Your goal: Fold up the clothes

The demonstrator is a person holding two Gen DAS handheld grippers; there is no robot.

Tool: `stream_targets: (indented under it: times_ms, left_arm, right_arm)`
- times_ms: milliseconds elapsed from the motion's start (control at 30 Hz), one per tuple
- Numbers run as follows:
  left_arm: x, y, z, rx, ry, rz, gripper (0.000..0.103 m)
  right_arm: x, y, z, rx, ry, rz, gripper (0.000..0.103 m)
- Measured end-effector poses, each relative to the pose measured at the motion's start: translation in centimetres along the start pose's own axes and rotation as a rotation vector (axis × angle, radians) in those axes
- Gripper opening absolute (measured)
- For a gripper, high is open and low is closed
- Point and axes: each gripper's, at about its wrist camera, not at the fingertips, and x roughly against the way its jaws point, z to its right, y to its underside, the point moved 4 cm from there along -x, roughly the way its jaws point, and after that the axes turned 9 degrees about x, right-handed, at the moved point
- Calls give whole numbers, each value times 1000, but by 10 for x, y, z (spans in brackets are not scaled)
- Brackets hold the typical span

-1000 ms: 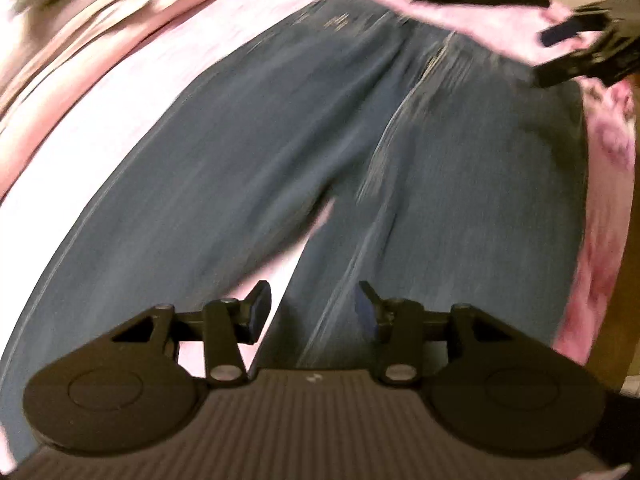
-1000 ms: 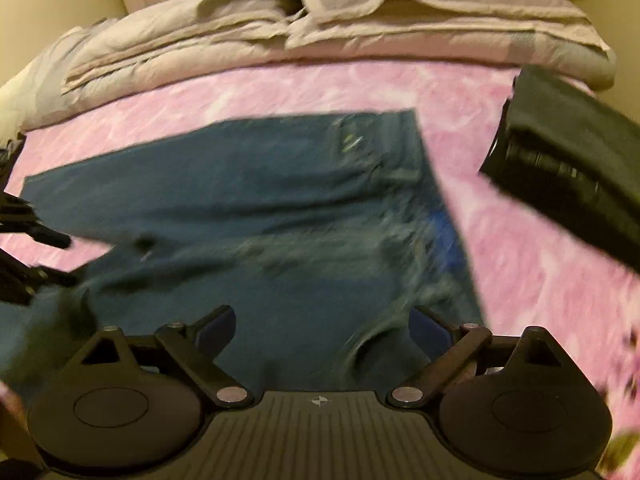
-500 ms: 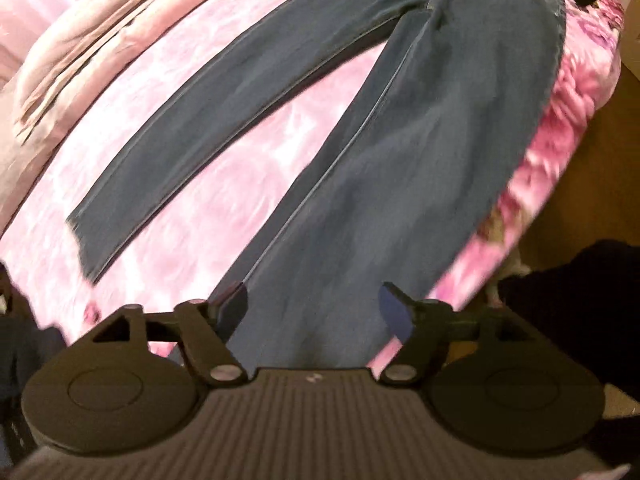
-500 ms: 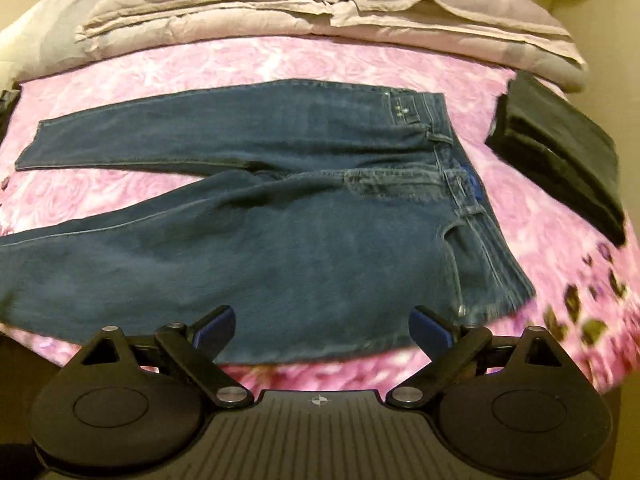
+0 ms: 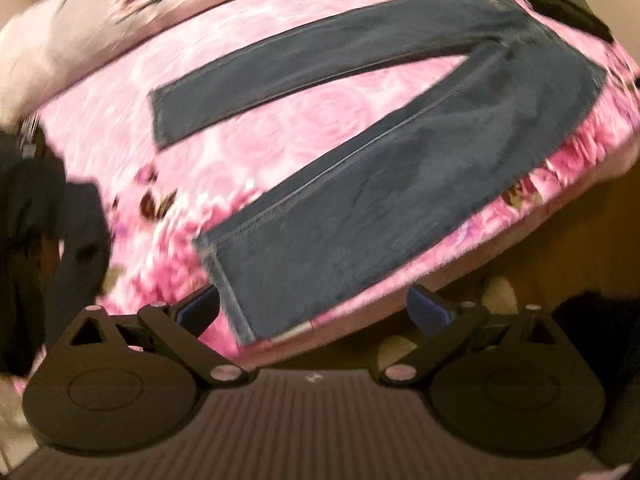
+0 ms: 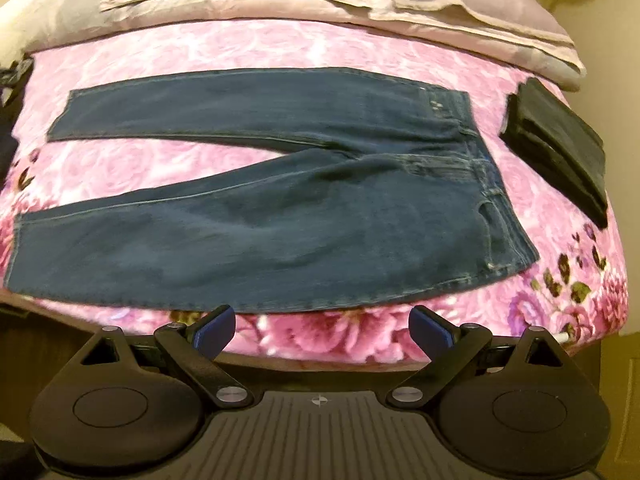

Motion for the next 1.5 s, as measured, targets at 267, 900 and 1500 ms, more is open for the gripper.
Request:
stream_targets:
  times_ms: [267, 900, 1500]
  left_arm:
    - [-6, 6, -2, 91, 8, -17, 98]
    - [-25, 17, 53, -305, -72, 157, 94]
    - [-174, 52, 130, -766, -260, 109, 53]
  right_arm:
    - [2, 0, -4, 26, 15, 4, 96]
    - [8, 17, 19, 206, 125, 95, 96]
    - [-148, 58, 87, 607, 183, 107, 78]
